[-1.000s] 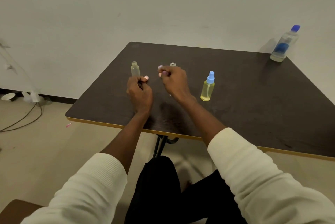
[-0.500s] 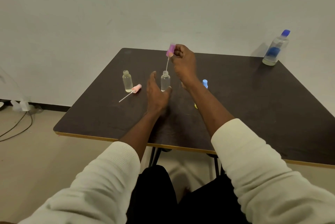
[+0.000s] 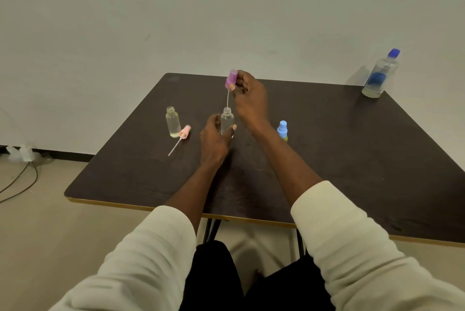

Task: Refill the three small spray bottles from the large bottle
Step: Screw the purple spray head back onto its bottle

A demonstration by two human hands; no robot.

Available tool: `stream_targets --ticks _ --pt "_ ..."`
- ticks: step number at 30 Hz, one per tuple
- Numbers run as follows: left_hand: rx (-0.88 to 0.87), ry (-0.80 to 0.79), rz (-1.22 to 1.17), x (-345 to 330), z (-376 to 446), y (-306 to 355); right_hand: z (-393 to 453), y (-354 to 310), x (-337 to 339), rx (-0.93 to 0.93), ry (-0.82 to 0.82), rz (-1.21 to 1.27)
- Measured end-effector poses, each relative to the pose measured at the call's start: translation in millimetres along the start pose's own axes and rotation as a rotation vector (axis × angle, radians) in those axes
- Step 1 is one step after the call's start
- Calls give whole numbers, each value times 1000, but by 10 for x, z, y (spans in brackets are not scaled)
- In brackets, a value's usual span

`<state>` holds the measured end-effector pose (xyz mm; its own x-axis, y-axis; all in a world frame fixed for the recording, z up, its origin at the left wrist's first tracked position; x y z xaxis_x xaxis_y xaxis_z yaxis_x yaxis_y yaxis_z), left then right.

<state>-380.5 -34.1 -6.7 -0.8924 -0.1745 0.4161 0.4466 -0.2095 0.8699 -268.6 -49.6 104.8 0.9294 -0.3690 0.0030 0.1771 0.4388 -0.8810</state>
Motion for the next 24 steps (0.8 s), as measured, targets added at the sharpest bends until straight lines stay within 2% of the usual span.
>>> stream_targets --ticks 13,24 --pt "-26 -27 -8 8 -35 40 -118 242 -13 -110 35 -64" --pt "-44 -58 -51 17 -61 27 -272 383 -69 -214 -67 -165"
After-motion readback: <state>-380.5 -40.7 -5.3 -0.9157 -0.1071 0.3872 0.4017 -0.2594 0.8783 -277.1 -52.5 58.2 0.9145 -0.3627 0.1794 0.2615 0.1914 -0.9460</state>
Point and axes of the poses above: each hand's wrist, its own z-axis towards the middle knuckle, its own x-axis out of the back of the hand, y = z × x, the point moved 5 cm from there along z, towards the middle knuckle, and after that the axes turned 11 degrees about z, right-handed, at the moved point
